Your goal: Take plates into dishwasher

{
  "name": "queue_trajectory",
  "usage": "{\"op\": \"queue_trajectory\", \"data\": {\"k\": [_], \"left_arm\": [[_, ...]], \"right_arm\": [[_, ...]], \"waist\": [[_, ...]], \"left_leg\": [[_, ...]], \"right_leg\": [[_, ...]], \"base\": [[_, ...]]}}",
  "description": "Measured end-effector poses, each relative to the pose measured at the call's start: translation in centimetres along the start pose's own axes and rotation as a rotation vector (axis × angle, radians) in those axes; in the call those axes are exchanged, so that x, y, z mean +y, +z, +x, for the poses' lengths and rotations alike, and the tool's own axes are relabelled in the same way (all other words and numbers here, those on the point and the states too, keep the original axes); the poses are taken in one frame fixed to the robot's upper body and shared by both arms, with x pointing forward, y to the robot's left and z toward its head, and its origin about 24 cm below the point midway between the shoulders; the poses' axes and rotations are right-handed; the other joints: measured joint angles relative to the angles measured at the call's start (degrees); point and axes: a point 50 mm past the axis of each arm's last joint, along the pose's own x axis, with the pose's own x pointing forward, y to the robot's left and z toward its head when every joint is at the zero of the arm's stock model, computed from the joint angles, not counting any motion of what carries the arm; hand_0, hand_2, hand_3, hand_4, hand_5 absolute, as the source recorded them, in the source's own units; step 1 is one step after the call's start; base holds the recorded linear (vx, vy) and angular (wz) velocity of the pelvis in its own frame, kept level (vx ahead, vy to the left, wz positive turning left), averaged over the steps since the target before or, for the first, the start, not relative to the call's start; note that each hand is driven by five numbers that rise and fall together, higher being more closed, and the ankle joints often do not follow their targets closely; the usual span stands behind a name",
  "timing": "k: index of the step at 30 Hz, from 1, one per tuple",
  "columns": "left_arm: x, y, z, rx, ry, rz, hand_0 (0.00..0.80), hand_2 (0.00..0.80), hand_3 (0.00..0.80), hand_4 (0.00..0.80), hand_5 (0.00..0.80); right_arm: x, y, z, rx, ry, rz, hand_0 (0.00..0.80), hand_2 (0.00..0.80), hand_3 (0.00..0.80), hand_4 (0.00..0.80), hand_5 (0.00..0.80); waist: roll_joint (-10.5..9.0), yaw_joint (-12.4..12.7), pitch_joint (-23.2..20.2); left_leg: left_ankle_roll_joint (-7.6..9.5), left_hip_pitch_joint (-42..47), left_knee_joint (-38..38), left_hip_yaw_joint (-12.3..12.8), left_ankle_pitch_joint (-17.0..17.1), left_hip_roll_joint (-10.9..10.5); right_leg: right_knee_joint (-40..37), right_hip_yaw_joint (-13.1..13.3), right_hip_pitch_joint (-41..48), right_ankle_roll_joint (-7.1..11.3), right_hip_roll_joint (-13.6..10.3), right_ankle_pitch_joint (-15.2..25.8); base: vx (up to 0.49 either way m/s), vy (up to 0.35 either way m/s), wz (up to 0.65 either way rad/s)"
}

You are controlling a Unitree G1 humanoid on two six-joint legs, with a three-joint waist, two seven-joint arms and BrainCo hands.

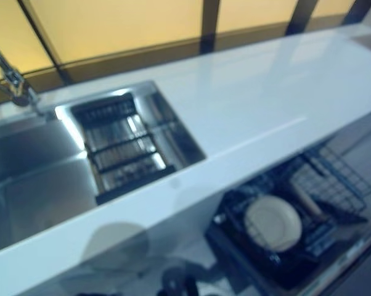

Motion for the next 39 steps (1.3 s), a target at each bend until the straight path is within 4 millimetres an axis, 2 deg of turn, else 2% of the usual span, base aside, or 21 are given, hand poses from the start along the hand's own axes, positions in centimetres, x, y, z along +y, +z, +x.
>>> {"op": "queue_trajectory", "data": {"k": [5, 8, 12, 15, 17, 19, 20, 21, 24, 27, 29, 31, 35, 37, 39], "left_arm": [[-0.1, -1.6, 0.1, 0.053, 0.009, -0.004, 0.000, 0.000, 0.000, 0.000, 0.000], [0.1, -3.2, 0.1, 0.104, 0.015, -0.034, 0.000, 0.000, 0.000, 0.000, 0.000], [0.1, -3.8, 0.1, 0.119, 0.016, -0.045, 0.000, 0.000, 0.000, 0.000, 0.000], [0.1, -3.9, 0.1, 0.111, 0.014, -0.055, 0.000, 0.000, 0.000, 0.000, 0.000], [0.1, -3.8, 0.1, 0.104, 0.012, -0.097, 0.000, 0.000, 0.000, 0.000, 0.000], [-0.1, -4.0, 0.2, 0.110, 0.004, -0.148, 0.000, 0.000, 0.000, 0.000, 0.000], [-0.3, -3.8, 0.2, 0.106, -0.003, -0.166, 0.000, 0.000, 0.000, 0.000, 0.000], [-0.5, -3.5, 0.2, 0.097, -0.010, -0.180, 0.000, 0.000, 0.000, 0.000, 0.000], [-0.5, -2.9, 0.2, 0.085, -0.007, -0.207, 0.000, 0.000, 0.000, 0.000, 0.000], [-0.2, -2.8, 0.2, 0.088, 0.010, -0.222, 0.000, 0.000, 0.000, 0.000, 0.000], [-0.1, -2.8, 0.2, 0.089, 0.013, -0.251, 0.000, 0.000, 0.000, 0.000, 0.000], [0.2, -2.9, 0.2, 0.091, 0.021, -0.257, 0.000, 0.000, 0.000, 0.000, 0.000], [1.5, -3.0, 0.0, 0.089, 0.058, -0.285, 0.000, 0.000, 0.000, 0.000, 0.000], [1.6, -2.3, 0.0, 0.071, 0.060, -0.289, 0.000, 0.000, 0.000, 0.000, 0.000], [1.6, -0.7, 0.0, 0.026, 0.052, -0.287, 0.000, 0.000, 0.000, 0.000, 0.000]], "right_arm": [[1.0, -4.2, -0.7, 0.181, 0.073, 0.035, 0.000, 0.000, 0.000, 0.000, 0.000], [1.5, -7.1, -1.3, 0.337, 0.115, 0.114, 0.000, 0.000, 0.000, 0.000, 0.000], [2.2, -8.8, -2.0, 0.458, 0.175, 0.254, 0.000, 0.000, 0.000, 0.000, 0.000], [2.3, -9.4, -2.0, 0.520, 0.195, 0.405, 0.000, 0.000, 0.000, 0.000, 0.000], [2.7, -9.6, -2.0, 0.557, 0.223, 0.513, 0.000, 0.000, 0.000, 0.000, 0.000], [3.1, -9.2, -1.9, 0.567, 0.266, 0.598, 0.000, 0.000, 0.000, 0.000, 0.000], [3.5, -9.1, -2.0, 0.576, 0.286, 0.635, 0.000, 0.000, 0.000, 0.000, 0.000], [4.2, -9.6, -2.4, 0.614, 0.316, 0.669, 0.000, 0.000, 0.000, 0.000, 0.000], [6.8, -11.3, -4.3, 0.757, 0.396, 0.725, 0.000, 0.000, 0.000, 0.000, 0.000], [9.1, -12.4, -6.0, 0.846, 0.455, 0.761, 0.000, 0.000, 0.000, 0.000, 0.000], [9.7, -12.8, -6.8, 0.892, 0.477, 0.806, 0.000, 0.000, 0.000, 0.000, 0.000], [10.1, -12.7, -7.0, 0.899, 0.497, 0.847, 0.000, 0.000, 0.000, 0.000, 0.000], [11.5, -11.5, -7.1, 0.905, 0.604, 0.934, 0.000, 0.000, 0.000, 0.000, 0.000], [12.7, -10.7, -7.4, 0.910, 0.664, 0.958, 0.000, 0.000, 0.000, 0.000, 0.000], [14.5, -10.0, -8.2, 0.937, 0.731, 0.964, 0.000, 0.000, 0.000, 0.000, 0.000]], "waist": [[-1.05, 0.3, -2.8], [-1.83, 0.2, -4.3], [-2.81, 0.6, -5.2], [-3.02, 1.9, -5.2], [-4.01, 3.4, -4.7], [-4.46, 3.7, -4.5], [-4.11, 3.8, -4.5], [-3.70, 3.8, -4.6], [-3.73, 3.5, -4.3], [-3.67, 3.3, -4.0], [-3.46, 3.3, -3.5], [-3.40, 3.4, -3.3], [-4.75, 3.6, -2.2], [-5.13, 4.2, -1.6], [-5.33, 5.5, -0.3]], "left_leg": [[-0.31, 0.8, 0.0, -0.5, -0.2, 0.2], [-0.60, 0.8, 0.1, -1.8, -0.3, 0.4], [-1.02, 0.9, 0.2, -2.7, 0.2, 0.5], [-1.13, 1.3, 0.7, -1.9, 0.1, 0.7], [-1.50, 0.3, 6.6, -2.4, -2.5, 0.7], [-1.31, -1.0, 11.8, -6.0, -5.1, 0.7], [-0.92, -1.1, 12.0, -7.1, -5.7, 0.7], [-1.32, -0.9, 10.4, -7.9, -6.1, 0.8], [-0.63, 1.1, 4.8, -8.0, -2.8, 0.2], [-0.10, 1.3, 2.6, -7.9, -1.6, -0.4], [0.49, 1.1, 1.9, -7.7, -0.9, -0.8], [0.35, 1.2, 1.7, -7.4, -0.6, -1.0], [0.54, 1.8, 1.7, -6.0, -0.9, -1.0], [0.71, 1.3, 2.9, -5.2, -1.5, -1.1], [1.32, 0.2, 6.0, -4.4, -3.2, -1.0]], "right_leg": [[0.1, -0.4, 1.2, -0.38, 0.2, -0.3], [0.1, -1.6, 1.8, -0.98, 0.4, -0.7], [0.1, -2.5, 1.8, -1.24, 0.5, -0.8], [0.2, -2.1, 2.0, -1.67, 0.5, -0.6], [0.2, -0.6, 2.9, -2.52, 0.1, -0.8], [0.8, 0.5, 3.7, -2.46, 0.1, -0.9], [1.3, 0.9, 3.4, -2.16, 0.4, -1.0], [1.8, 1.3, 2.7, -1.79, 0.8, -1.2], [1.9, 1.5, 2.6, -0.88, 0.2, -0.8], [1.9, 1.7, 1.3, 0.00, -0.3, -0.8], [1.7, 2.0, 0.8, 0.54, -0.6, -0.5], [1.7, 2.3, 0.7, 0.73, -0.5, -0.3], [1.9, 3.4, 0.4, 0.99, -0.5, -0.1], [2.8, 3.5, 0.0, 0.95, -0.5, 0.1], [4.0, 3.2, -0.4, 1.15, -0.6, 0.2]], "base": [[0.013, -0.118, 0.05], [-0.056, -0.129, 0.17], [-0.056, -0.011, 0.13], [-0.071, 0.117, -0.07], [-0.146, 0.152, -0.31], [-0.198, 0.191, -0.29], [-0.184, 0.181, -0.28], [-0.181, 0.171, -0.20], [-0.178, 0.099, -0.04], [-0.180, 0.089, -0.03], [-0.144, 0.055, -0.06], [-0.120, 0.041, -0.09], [-0.233, 0.111, -0.16], [-0.231, 0.120, -0.26], [-0.219, 0.124, -0.27]]}}
